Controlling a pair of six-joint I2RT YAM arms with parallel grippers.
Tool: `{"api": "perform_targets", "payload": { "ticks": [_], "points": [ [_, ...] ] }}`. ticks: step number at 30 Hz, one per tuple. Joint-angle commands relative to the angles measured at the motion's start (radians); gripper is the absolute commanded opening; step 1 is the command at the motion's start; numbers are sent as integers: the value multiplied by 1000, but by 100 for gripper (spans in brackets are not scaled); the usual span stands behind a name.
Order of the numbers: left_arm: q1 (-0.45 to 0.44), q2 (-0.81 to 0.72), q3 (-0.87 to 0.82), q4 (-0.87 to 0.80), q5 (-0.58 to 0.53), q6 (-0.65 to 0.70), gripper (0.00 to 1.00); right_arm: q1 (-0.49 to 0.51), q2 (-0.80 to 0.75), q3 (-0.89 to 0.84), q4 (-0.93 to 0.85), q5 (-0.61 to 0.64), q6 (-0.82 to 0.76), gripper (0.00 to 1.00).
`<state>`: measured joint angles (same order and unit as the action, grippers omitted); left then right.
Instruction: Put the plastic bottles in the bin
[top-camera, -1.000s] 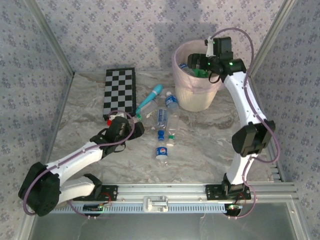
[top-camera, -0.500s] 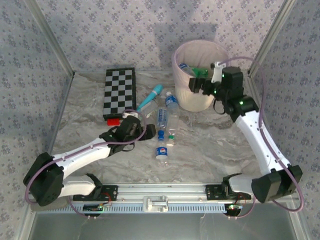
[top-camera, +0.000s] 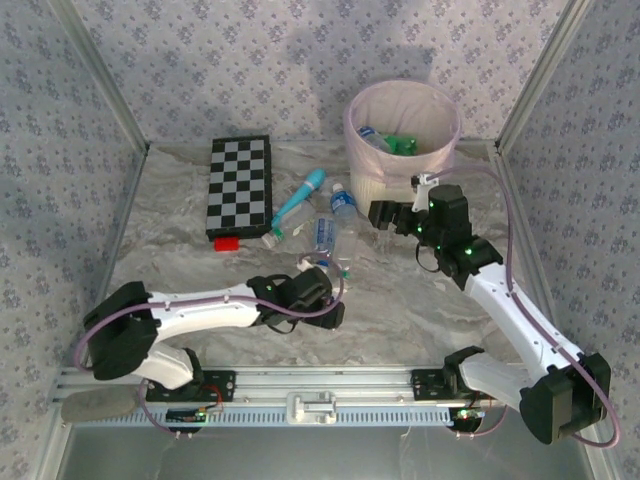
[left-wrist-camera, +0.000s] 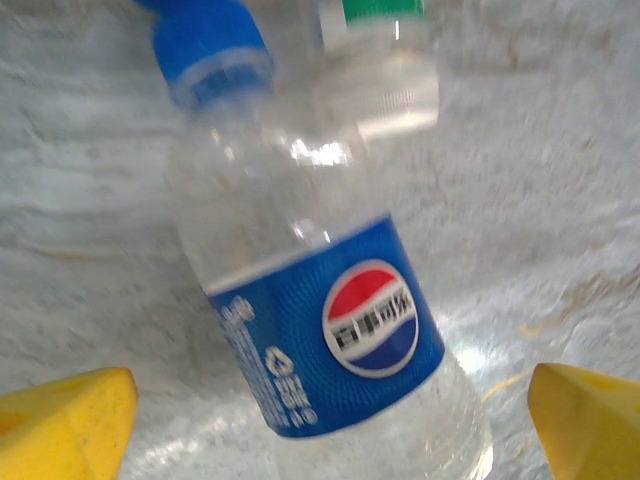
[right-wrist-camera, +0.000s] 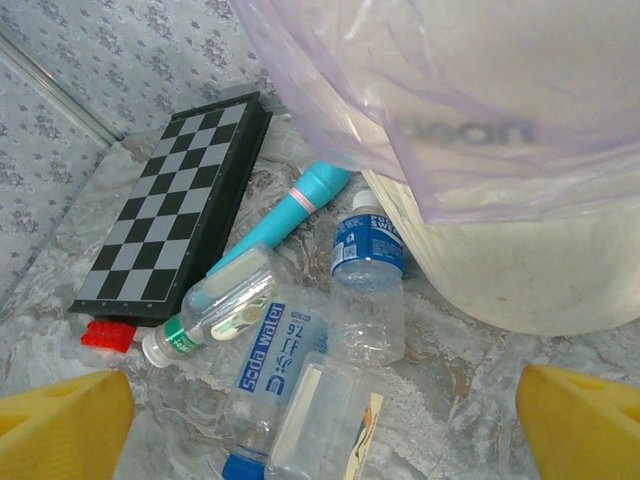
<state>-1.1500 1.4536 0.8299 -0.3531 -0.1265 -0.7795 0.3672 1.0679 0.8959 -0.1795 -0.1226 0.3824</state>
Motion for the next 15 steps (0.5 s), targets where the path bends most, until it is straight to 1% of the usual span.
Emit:
{"api": "perform_targets", "payload": {
  "ticks": [1,8,11,15],
  "points": [
    [-32,50,60,-123,-1,-15,100,4,-18,-9,31,23,22,100],
    [-34,132,117,-148,-18,15,100,3,-16,-9,28,33,11,100],
    [-34,160,136,-178,-25,15,97,3,-16,-5,20,38,5,100],
    [-34,159,126,-194,-64,17,93,2,-15,-6,15,42,3,100]
  ]
}}
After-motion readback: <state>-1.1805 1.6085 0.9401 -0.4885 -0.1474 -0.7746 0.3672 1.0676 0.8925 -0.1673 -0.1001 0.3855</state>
